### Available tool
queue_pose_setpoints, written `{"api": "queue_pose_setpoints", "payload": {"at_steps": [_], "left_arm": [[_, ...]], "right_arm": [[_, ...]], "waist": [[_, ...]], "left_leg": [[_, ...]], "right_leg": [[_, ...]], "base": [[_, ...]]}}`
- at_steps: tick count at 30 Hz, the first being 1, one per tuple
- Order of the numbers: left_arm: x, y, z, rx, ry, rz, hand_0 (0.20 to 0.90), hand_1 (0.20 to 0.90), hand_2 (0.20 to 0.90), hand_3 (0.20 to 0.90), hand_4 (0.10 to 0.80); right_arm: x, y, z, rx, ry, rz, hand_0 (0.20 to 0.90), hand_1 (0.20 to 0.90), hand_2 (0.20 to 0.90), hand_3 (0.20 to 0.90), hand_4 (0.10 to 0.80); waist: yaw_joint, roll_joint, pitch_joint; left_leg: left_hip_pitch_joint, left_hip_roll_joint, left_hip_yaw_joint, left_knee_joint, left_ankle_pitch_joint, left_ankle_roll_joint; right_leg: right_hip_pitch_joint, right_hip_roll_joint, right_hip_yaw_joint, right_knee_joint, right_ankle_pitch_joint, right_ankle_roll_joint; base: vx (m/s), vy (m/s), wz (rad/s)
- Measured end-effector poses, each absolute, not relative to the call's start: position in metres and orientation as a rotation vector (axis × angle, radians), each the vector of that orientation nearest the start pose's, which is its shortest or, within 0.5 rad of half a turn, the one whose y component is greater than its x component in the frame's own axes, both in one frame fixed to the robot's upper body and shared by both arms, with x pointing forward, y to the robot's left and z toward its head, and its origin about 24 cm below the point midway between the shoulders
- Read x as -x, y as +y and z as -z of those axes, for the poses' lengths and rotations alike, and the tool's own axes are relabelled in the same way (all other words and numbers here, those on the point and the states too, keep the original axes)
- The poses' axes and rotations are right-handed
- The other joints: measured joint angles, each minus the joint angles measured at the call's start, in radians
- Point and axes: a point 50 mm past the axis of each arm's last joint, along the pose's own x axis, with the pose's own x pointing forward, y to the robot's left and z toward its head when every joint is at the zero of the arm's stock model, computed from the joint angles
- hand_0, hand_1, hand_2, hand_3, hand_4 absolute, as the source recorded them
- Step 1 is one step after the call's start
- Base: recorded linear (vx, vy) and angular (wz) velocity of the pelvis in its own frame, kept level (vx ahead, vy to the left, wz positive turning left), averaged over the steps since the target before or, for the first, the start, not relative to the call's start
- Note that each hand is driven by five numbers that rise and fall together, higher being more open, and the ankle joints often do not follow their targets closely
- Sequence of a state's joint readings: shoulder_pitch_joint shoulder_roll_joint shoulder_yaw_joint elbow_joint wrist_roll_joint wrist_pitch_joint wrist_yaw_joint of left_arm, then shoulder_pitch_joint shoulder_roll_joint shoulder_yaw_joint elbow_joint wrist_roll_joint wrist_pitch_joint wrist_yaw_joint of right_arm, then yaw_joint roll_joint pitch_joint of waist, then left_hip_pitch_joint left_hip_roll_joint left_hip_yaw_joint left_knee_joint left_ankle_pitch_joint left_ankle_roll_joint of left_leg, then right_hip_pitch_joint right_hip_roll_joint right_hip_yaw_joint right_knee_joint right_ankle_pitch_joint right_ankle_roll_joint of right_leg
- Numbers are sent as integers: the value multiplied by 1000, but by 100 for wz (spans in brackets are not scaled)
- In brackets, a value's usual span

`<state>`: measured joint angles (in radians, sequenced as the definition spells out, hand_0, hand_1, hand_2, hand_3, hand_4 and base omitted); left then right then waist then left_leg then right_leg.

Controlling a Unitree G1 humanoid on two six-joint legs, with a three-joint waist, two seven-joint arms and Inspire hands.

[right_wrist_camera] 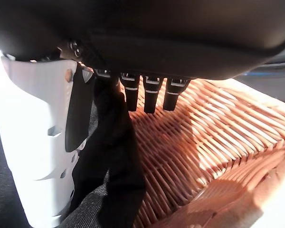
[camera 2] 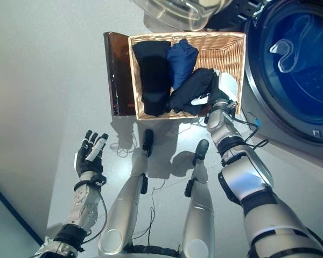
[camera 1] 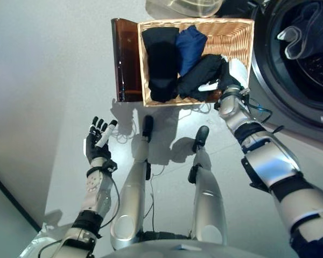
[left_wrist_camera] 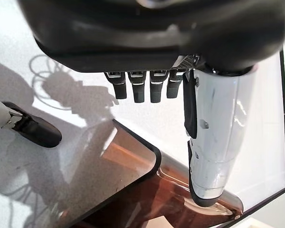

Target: Pick up the clothes and place them into the washing machine

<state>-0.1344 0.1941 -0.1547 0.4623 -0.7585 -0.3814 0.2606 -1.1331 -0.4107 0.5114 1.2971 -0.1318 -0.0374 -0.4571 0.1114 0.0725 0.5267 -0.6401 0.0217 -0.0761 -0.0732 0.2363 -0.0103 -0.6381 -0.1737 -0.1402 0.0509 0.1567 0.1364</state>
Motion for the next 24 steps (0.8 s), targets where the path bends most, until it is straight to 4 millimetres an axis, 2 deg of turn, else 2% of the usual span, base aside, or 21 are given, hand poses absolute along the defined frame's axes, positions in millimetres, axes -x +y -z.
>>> {"api": "queue_pose_setpoints", "payload": {"at_steps": [8, 9, 10, 12, 13, 18, 24], "left_arm": [[-267, 187, 2, 494, 47, -338, 900, 900, 900, 900, 800], [-267, 187, 2, 494, 47, -340, 900, 900, 900, 900, 800], [-267, 187, 2, 495, 48, -341, 900, 900, 900, 900, 800], [-267, 188, 2, 494, 49, -345, 900, 900, 900, 900, 800], [-267, 188, 2, 494, 47, -345, 900, 900, 900, 900, 800], [-267, 188, 2, 495, 50, -359, 900, 900, 900, 900, 800], [-267, 188, 2, 498, 46, -365, 900, 900, 900, 900, 800]], "right_arm": [[-415, -218, -174, 962, -61, 442, 900, 900, 900, 900, 800], [-416, -218, -177, 962, -69, 454, 856, 856, 856, 856, 769], [-416, -218, -179, 961, -71, 457, 856, 856, 856, 856, 769], [-417, -218, -182, 957, -75, 460, 343, 343, 343, 343, 402], [-417, -217, -184, 957, -78, 462, 200, 200, 200, 200, 300], [-419, -220, -201, 925, -114, 506, 200, 200, 200, 200, 300], [-419, -222, -205, 891, -110, 509, 200, 200, 200, 200, 300]], "waist": [[13, 3, 0], [14, 4, 0], [14, 4, 0], [14, 5, -1], [14, 5, -1], [21, 7, -2], [24, 17, -2]], "left_leg": [[-44, 0, -20, 1, 8, -11], [-51, 0, -22, 1, 9, -14], [-54, 0, -23, 0, 10, -14], [-63, -1, -34, 1, 14, -21], [-68, 0, -36, 1, 15, -22], [-88, -1, -41, 1, 24, -34], [-87, 0, -41, 1, 30, -28]], "right_leg": [[-51, -2, -10, 38, -16, -3], [-62, -2, -9, 45, -16, -3], [-69, -3, -8, 53, -18, -4], [-79, -3, -9, 63, -20, -4], [-86, -3, -9, 70, -24, -6], [-120, -3, -7, 94, -26, -10], [-122, -3, -8, 102, -30, -11]], "base": [[-5, 2, 5], [0, 0, 0], [0, 0, 0], [0, 0, 0], [0, 0, 0], [0, 0, 0], [-1, 2, 1]]}}
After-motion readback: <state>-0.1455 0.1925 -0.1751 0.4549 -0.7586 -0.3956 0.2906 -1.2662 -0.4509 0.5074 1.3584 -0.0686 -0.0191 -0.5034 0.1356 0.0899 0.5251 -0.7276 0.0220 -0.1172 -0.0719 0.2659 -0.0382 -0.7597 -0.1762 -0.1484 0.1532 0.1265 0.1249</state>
